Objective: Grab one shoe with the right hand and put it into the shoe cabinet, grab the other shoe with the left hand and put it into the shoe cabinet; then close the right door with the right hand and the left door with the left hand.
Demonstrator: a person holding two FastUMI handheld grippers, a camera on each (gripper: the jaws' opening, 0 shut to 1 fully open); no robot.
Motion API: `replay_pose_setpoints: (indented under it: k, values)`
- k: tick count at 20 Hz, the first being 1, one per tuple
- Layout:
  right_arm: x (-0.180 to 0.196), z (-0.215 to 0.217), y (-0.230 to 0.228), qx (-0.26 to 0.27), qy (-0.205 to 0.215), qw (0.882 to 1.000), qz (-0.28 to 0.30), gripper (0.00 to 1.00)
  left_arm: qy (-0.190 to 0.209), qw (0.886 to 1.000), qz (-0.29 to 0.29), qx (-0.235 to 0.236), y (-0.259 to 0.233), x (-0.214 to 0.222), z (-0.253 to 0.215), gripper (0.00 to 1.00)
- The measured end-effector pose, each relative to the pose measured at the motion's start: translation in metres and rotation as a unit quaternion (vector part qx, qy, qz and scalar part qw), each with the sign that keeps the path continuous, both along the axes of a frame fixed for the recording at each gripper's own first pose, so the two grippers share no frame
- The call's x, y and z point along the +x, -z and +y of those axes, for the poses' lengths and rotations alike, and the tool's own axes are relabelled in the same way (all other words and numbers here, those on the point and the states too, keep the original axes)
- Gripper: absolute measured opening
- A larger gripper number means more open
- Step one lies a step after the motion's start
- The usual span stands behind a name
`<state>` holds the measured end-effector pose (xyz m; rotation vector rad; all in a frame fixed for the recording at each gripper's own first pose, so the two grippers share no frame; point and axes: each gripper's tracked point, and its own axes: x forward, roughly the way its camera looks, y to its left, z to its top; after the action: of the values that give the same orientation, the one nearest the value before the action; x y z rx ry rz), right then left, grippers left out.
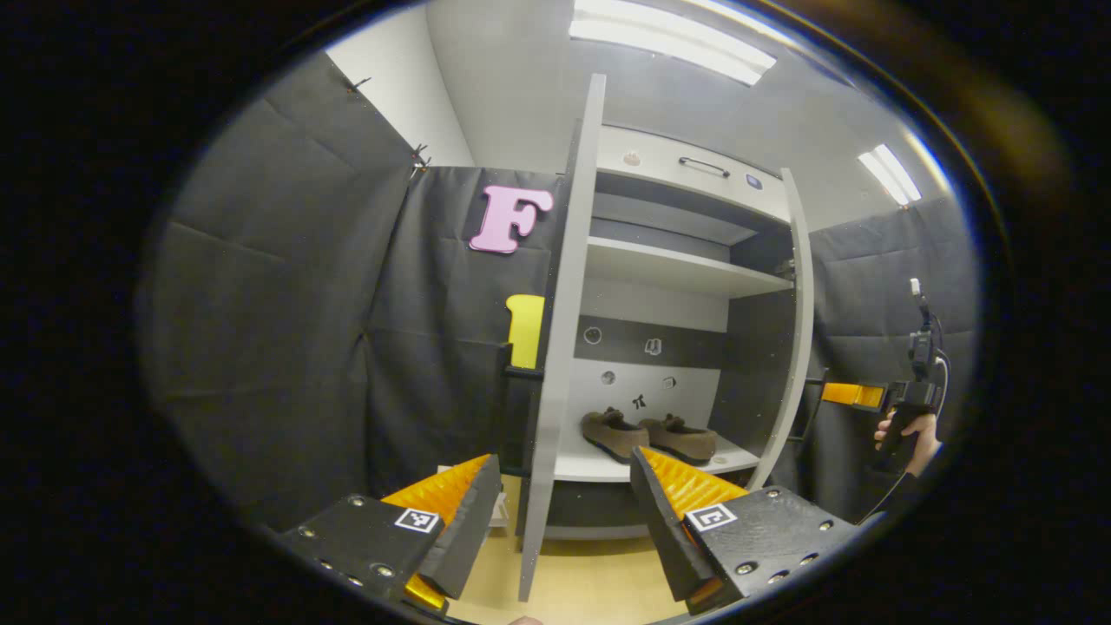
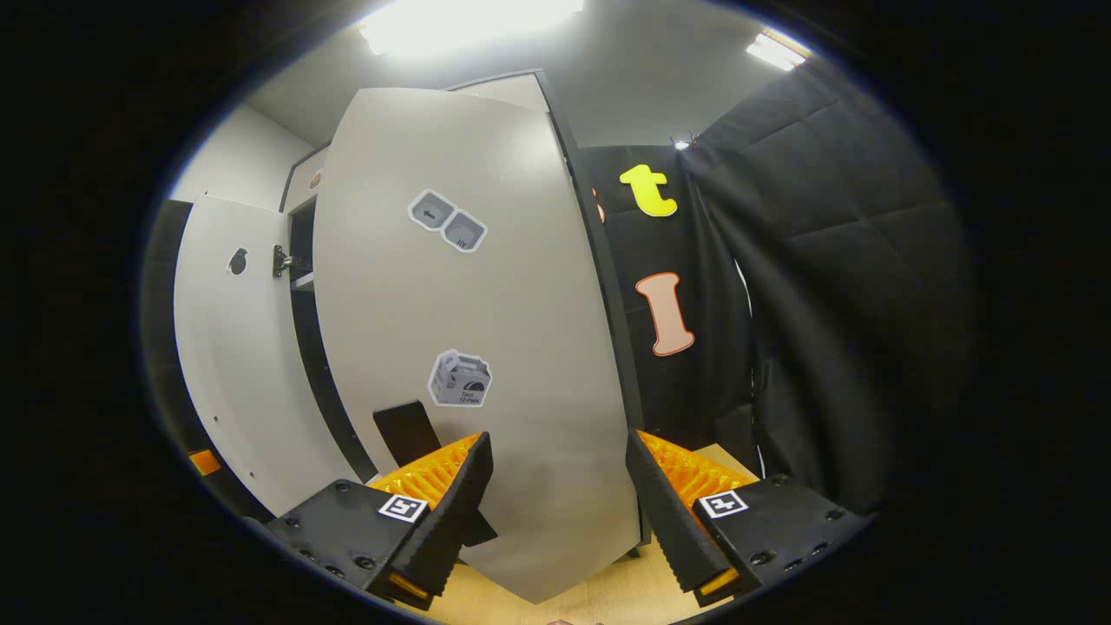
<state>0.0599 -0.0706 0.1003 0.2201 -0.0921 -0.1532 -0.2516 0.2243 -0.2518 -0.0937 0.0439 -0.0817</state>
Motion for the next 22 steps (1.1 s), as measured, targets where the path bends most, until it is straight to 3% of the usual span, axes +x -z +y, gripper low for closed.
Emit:
replay_pose_setpoints:
  k: [5, 12, 13, 14, 19, 22]
  values:
    - [-0.009, -0.009, 0.028, 0.021, 0.023, 0.999, 0.026, 0.97, -0.043, 0.999, 0.005, 0.032, 0.004, 0.002, 0.045, 0.93]
    - [-0.028, -0.018, 0.055, -0.007, 0.048, 0.997, 0.055, 0.98, -0.1, 0.994, 0.0, 0.046, -0.001, 0.021, 0.106, 0.93]
    - [-0.029, -0.018, 0.057, -0.009, 0.049, 0.997, 0.058, 0.98, -0.107, 0.993, -0.003, 0.048, -0.002, 0.026, 0.115, 0.87]
    - [-0.03, -0.016, 0.059, -0.01, 0.049, 0.997, 0.062, 0.98, -0.111, 0.993, -0.005, 0.049, -0.003, 0.032, 0.123, 0.93]
    - [-0.029, 0.003, 0.063, -0.029, 0.037, 0.996, 0.073, 0.98, -0.059, 0.997, -0.007, 0.052, 0.001, 0.063, 0.128, 0.94]
    - [-0.029, 0.014, 0.064, -0.041, 0.028, 0.996, 0.072, 0.98, -0.027, 0.999, -0.005, 0.03, 0.005, 0.079, 0.121, 0.94]
